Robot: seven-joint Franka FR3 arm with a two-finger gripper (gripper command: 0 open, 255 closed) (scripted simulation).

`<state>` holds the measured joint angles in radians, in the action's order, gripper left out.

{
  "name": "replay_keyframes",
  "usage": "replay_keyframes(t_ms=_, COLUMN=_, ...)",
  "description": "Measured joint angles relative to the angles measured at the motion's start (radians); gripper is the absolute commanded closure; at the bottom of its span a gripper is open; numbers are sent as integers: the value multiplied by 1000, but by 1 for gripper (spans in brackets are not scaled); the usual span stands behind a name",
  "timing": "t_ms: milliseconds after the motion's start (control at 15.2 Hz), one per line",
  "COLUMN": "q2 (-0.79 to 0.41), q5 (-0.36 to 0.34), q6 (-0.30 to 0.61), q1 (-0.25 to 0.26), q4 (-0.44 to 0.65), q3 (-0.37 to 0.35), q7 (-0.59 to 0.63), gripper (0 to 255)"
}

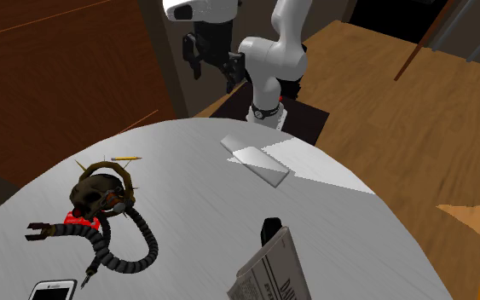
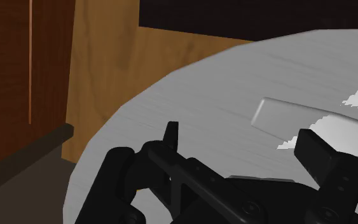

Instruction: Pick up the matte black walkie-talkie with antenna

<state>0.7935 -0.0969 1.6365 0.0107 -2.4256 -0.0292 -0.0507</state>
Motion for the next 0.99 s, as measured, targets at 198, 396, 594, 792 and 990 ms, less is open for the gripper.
replay_keyframes(t_ms=198, q2=-36, q5=13, q6=15, q1=10, q4=20, q3=-10, q7=6, gripper=0)
replay_keyframes(t_ms=396, q2=-128, q5=43, q6=67, q1=33, q4=58, q3=-37, q7=25, gripper=0)
replay_keyframes(t_ms=594, q2=-201, q5=76, q6=106, q1=59, q4=91, q3=-71, q7=48, gripper=0)
replay_keyframes(t_ms=792, q2=-302, q5=100, q6=140, q1=79, q4=159, q3=-100, q7=65, gripper=0)
replay_keyframes(t_ms=990, q2=-389, q5=119, q6=169, q1=99, q4=220, q3=-127, q7=80, gripper=0)
